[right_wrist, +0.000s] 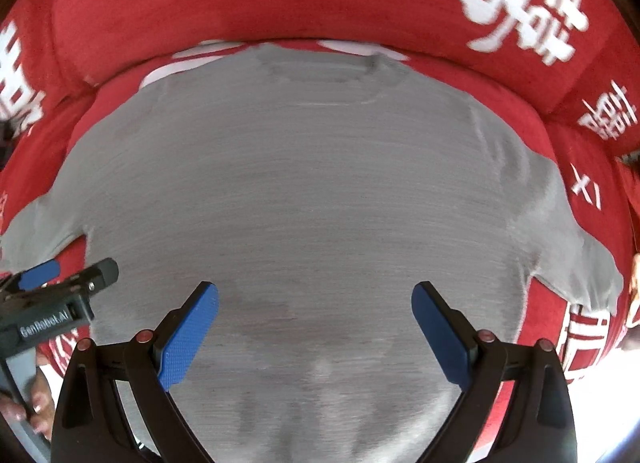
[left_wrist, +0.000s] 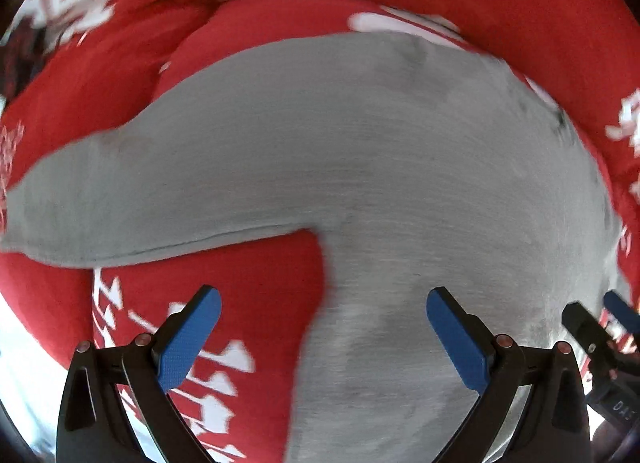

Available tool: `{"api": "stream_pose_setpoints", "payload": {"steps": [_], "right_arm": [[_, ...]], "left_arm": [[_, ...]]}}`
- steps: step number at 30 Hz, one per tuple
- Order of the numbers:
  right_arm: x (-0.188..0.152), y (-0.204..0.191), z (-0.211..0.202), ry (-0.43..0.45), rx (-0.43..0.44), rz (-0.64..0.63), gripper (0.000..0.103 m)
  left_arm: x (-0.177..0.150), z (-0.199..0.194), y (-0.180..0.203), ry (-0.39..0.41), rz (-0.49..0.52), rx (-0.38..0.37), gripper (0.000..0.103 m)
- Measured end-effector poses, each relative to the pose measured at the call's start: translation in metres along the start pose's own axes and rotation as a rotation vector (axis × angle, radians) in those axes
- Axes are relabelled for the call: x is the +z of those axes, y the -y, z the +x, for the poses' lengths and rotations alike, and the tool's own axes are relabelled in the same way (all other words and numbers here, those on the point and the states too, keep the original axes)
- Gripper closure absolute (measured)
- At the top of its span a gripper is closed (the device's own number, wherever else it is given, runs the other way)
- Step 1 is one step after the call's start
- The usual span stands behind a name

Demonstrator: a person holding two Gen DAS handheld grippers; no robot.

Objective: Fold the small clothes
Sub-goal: 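Grasp the sleeve cuff of the grey sweater with the left gripper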

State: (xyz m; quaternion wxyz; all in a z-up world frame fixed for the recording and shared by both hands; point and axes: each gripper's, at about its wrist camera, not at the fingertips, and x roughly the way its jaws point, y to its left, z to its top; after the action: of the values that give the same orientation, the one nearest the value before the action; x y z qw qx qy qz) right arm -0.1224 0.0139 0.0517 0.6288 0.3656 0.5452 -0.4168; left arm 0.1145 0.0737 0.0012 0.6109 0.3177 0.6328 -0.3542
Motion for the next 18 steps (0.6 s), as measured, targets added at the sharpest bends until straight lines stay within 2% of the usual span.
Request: {"api": "stream_pose_setpoints", "payload": {"steps": [7,13,16,18], "right_arm": [[0.001,-0.055,0.002,-0.009,0.055,-0.1,0.005],[0.002,-0.099,0.005,-0.029,0.083,-0.176,0.005],[0.002,-0.118,0.005,-0.035,0.098,-0.209,0.005],[0.003,-0.129,0.008,-0.043,0.1,-0.227,0.005]], "left_arm": [[-0.007,-0.008,-0.115,0.13,-0.229,-0.112,0.0],[-0.004,0.027,-0.202,0.144,-0.468,-0.279,0.0],[-0.007,0.043,-0.233,0.152,-0.575,-0.358,0.0],[-0.009,0.049,-0.245,0.171,-0.655,-0.448,0.0]]}}
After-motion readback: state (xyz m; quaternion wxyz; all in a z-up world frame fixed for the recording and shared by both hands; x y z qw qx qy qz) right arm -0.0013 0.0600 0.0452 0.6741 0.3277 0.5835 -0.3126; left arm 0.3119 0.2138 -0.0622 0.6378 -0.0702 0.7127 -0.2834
